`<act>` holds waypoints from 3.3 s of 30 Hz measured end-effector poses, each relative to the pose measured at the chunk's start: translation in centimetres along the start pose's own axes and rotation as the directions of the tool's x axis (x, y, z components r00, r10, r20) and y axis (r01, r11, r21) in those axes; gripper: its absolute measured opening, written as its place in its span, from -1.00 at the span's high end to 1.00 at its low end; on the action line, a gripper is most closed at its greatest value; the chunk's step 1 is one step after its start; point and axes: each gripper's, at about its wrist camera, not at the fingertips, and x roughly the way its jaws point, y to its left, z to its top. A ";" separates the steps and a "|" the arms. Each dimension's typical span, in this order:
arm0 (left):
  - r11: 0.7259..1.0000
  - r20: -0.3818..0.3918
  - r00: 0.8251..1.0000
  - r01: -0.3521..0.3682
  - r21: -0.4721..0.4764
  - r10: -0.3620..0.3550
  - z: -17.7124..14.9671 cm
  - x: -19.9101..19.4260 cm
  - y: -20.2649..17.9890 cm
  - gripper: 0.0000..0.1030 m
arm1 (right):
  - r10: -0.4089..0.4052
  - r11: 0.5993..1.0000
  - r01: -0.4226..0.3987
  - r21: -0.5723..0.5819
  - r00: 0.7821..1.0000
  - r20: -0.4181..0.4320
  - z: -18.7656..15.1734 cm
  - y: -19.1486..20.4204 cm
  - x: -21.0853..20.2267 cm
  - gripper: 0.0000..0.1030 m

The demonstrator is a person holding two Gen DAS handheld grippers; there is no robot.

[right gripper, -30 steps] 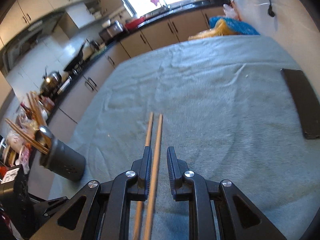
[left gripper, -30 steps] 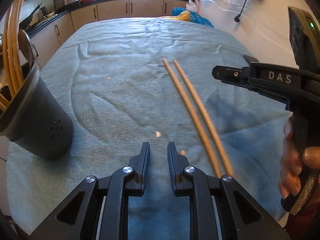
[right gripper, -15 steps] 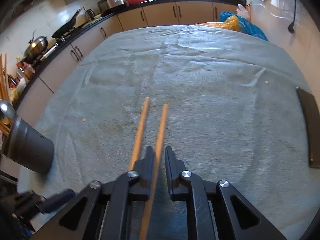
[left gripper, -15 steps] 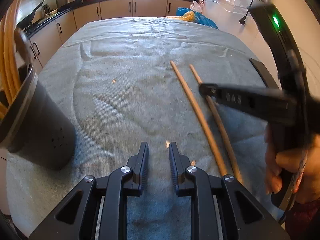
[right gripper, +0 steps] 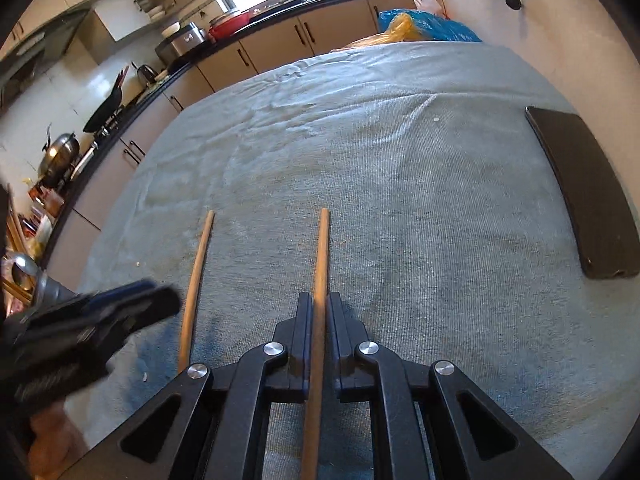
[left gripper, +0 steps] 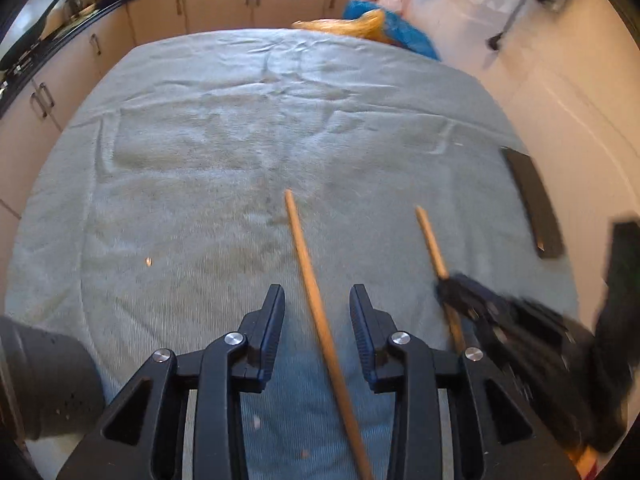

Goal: Organize utensils
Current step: 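Grasp a wooden chopstick with the left tool while the right tool grasps the other chopstick, then carry the chopstick in the left tool over the holder while the right tool carries its chopstick there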

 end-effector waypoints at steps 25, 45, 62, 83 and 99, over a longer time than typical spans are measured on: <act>0.999 0.079 0.996 -0.033 0.032 0.030 0.5 0.0 0.1 0.89 | 0.010 0.999 -0.011 -0.043 0.999 -0.030 2.7 1.1 0.5 0.87; 0.996 0.434 0.900 0.006 0.084 -0.041 -7.4 -16.9 0.8 0.89 | 0.143 0.982 -0.072 -0.172 0.883 0.447 -4.8 6.7 -15.6 0.87; 0.998 0.471 0.881 0.016 0.067 -0.046 -9.2 -19.3 2.4 0.89 | 0.151 0.975 -0.049 -0.217 0.862 0.484 -6.1 8.8 -17.8 0.87; 1.000 0.504 0.863 0.021 0.018 -0.027 -9.7 -21.6 4.5 0.89 | 0.180 0.971 -0.076 -0.225 0.855 0.486 -5.1 9.6 -18.2 0.87; 1.000 0.550 0.835 0.025 0.000 -0.021 -10.0 -26.4 6.7 0.89 | 0.244 0.954 -0.114 -0.277 0.831 0.499 -3.4 12.3 -20.2 0.87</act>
